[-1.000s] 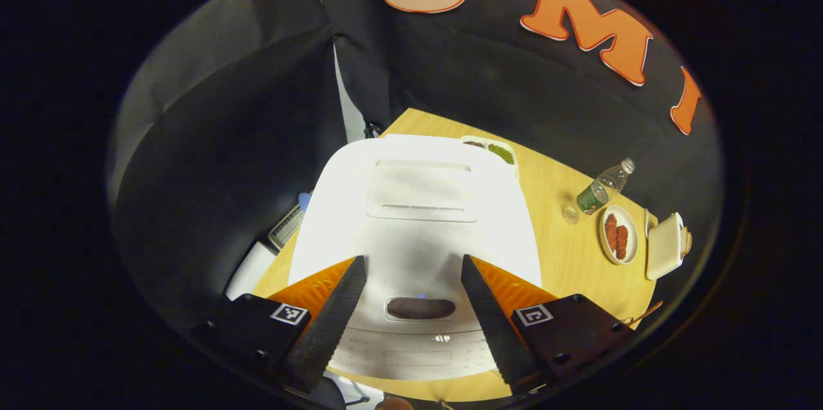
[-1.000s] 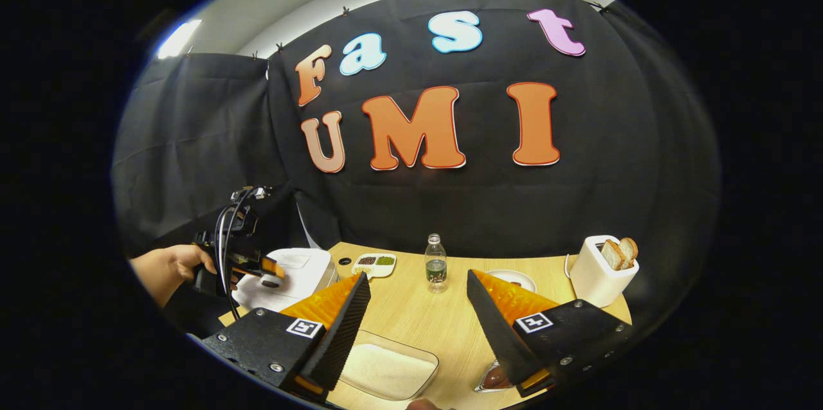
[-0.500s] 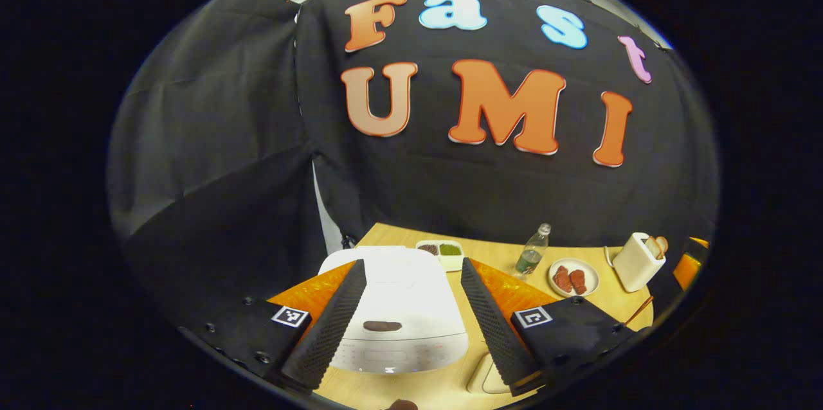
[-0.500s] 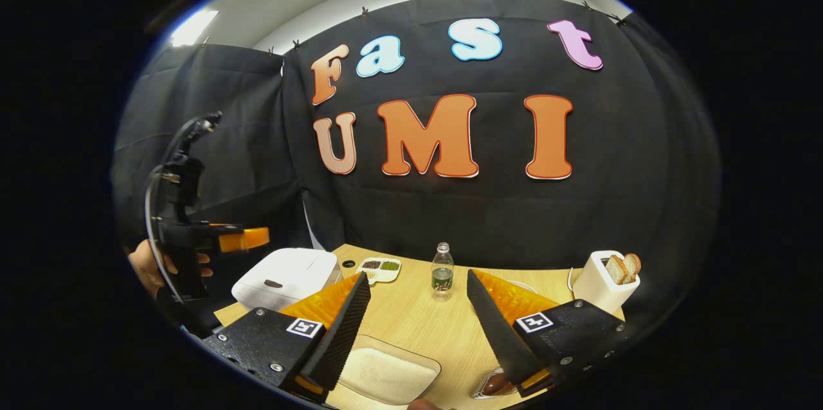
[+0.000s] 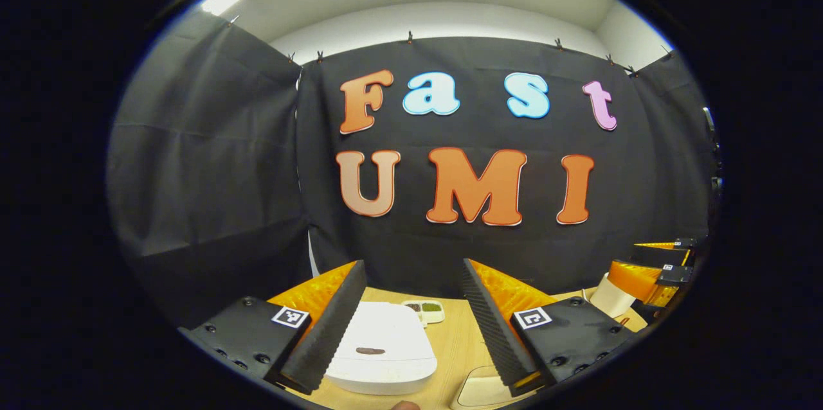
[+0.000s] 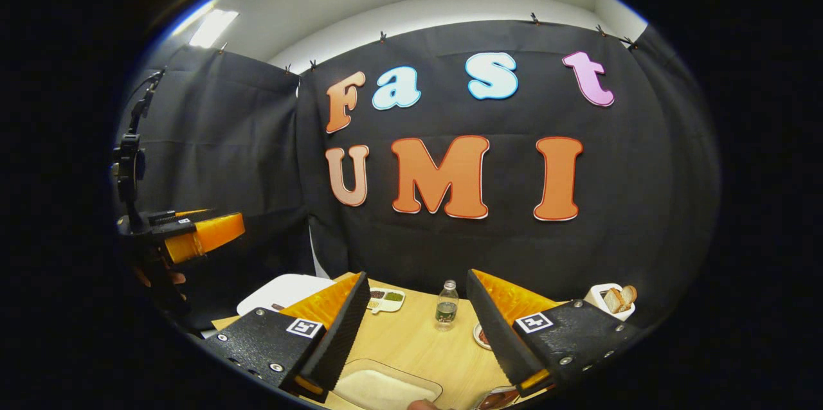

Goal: Close the left gripper, press the button to open the rice cooker; take a wooden spoon from the chopstick holder with the right hand, scoop a spoonful of rice and pour it into the rice cooker, then put the wooden spoon back into the chopstick holder.

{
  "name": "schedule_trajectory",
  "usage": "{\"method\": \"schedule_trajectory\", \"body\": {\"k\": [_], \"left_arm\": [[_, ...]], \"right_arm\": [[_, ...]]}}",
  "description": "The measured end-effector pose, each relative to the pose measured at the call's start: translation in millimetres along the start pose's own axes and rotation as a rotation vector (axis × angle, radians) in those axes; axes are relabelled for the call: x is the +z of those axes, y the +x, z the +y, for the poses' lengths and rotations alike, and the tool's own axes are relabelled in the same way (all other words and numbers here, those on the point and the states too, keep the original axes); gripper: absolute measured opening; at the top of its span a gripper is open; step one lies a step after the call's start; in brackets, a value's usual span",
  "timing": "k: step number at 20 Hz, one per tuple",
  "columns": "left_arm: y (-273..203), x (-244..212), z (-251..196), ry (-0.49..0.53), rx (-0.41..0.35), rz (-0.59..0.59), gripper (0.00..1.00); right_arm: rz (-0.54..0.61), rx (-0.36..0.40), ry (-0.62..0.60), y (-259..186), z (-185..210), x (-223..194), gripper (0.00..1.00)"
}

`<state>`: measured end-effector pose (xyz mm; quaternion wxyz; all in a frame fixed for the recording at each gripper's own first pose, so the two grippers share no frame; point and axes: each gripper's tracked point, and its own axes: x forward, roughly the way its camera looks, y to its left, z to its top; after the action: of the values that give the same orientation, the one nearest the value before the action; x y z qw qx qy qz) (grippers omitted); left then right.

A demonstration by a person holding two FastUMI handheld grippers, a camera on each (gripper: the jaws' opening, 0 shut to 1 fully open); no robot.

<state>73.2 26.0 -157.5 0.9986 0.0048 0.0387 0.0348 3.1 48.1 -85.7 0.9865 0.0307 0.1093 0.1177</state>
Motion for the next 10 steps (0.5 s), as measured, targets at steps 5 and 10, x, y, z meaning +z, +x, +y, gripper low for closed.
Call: {"method": "schedule_trajectory", "body": {"k": [5, 10], "left_arm": [[-13.1, 2.8, -10.8, -0.002, -0.016, -0.017, 1.00], [-18.0, -2.5, -22.2, 0.022, -0.044, -0.037, 0.99]], "right_arm": [[-0.044, 0.012, -0.020, -3.3, 7.9, 17.5, 0.94], [-0.071, 0.002, -0.041, -7.0, 6.7, 23.5, 0.93]]}}
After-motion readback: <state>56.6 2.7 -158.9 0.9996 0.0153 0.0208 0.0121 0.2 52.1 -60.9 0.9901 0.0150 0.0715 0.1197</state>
